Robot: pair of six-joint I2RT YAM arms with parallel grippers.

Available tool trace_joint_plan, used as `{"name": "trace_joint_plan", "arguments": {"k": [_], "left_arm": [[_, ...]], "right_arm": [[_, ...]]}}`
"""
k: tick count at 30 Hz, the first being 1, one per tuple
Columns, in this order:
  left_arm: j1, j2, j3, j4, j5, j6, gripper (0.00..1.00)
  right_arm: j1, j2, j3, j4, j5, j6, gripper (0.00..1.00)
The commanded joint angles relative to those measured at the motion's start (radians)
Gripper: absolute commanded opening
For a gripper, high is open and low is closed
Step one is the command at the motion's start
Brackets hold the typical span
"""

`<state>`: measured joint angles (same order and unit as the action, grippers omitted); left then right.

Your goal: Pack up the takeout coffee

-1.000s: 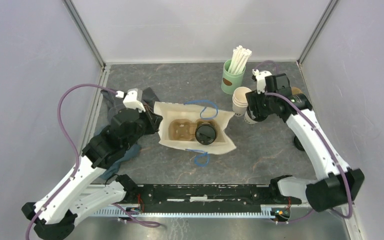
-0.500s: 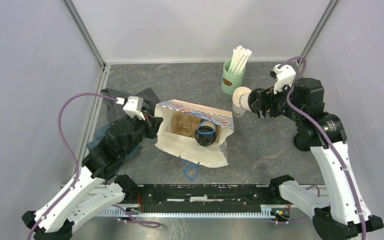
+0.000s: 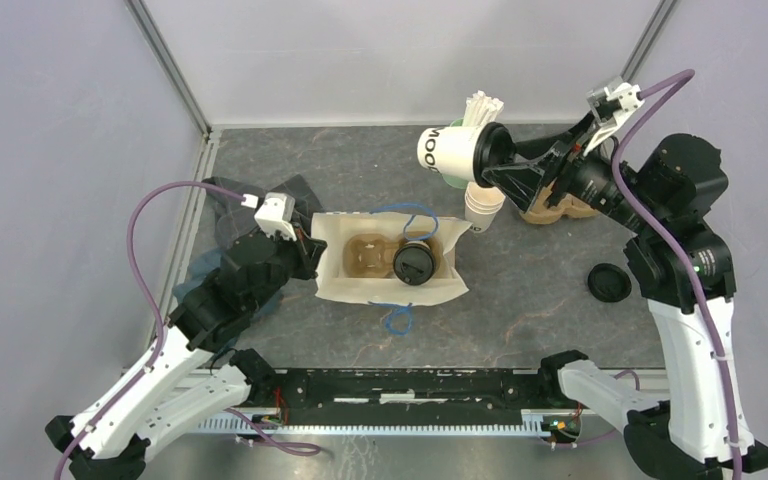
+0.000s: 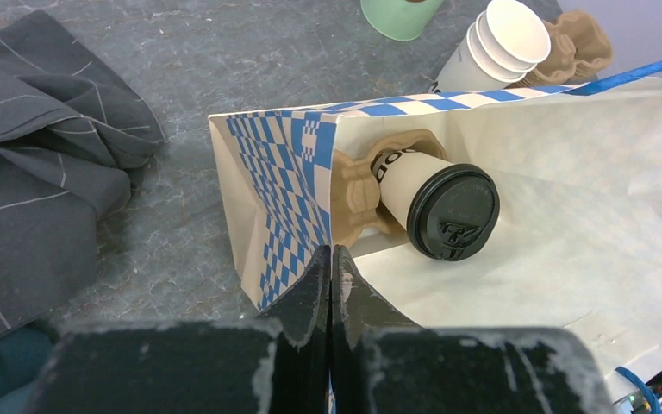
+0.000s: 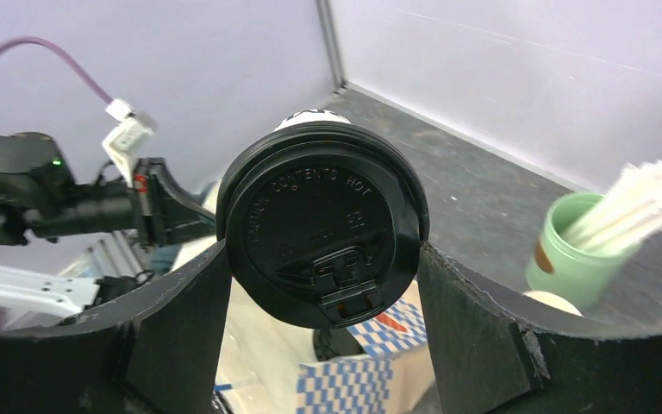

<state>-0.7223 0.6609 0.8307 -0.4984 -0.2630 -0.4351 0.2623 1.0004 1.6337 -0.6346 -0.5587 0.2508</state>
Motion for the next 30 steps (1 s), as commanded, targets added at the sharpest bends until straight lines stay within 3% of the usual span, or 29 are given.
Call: {"name": "trace_joint_plan", "arguments": {"k": [1,4,9,14,23,30], "left_arm": [[-0.002,0.001,0.047,-0.013,-0.027,-0.043,0.02],[-0.002,0.007,0.051,-0.023,-0.030,-0.052,0.02],[-0.002,0.020,0.059,-0.040,-0.034,-0.059,0.02],[-0.002,0.026,0.061,-0.054,-0.040,-0.074,0.02],[-0.002,0.032,0.050,-0.040,-0.057,-0.090,0.02],[-0.002,0.027,0.028,0.016,-0.044,-0.068,0.02]], "right_arm": [[0.024,0.025,-0.016,0.141,-0.115,0.116,0.66],[0.121,0.043,-0.030,0.174,-0.079,0.136,0.65],[0.413,0.124,0.014,0.128,0.119,0.081,0.64],[0.543,0.174,0.044,0.056,0.221,0.012,0.64],[0.841,0.296,0.101,-0.165,0.585,-0.177,0.64],[1.001,0.385,0.098,-0.257,0.854,-0.330,0.64]]}}
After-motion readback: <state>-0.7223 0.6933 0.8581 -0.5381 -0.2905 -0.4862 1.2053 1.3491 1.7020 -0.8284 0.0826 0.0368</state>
